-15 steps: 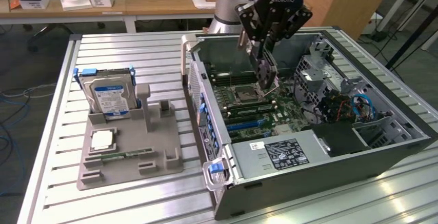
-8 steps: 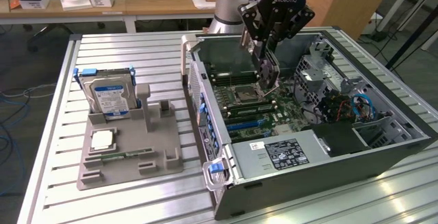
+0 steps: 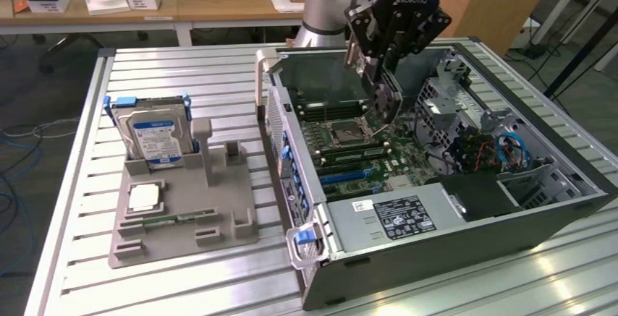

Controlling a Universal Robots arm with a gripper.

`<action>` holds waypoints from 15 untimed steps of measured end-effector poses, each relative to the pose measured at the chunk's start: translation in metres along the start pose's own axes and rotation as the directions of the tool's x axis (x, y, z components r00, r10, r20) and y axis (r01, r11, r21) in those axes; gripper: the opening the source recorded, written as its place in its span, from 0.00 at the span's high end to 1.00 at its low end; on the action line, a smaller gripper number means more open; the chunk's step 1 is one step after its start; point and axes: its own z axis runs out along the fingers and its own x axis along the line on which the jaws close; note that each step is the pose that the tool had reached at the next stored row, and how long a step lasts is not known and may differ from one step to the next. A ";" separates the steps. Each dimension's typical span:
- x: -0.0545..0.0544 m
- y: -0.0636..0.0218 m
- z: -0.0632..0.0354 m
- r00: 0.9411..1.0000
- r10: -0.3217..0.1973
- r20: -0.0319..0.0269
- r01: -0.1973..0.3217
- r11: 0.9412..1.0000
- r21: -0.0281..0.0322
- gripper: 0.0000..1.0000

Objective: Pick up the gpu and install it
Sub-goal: 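Pick up the gpu and move the gpu toward the slot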

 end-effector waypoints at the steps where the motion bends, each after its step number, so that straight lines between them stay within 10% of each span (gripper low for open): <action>1: -0.001 0.0001 0.0000 1.000 0.000 0.000 0.000 1.000 0.000 0.74; 15: -0.017 0.0007 0.0002 1.000 -0.004 0.000 0.004 1.000 0.000 0.74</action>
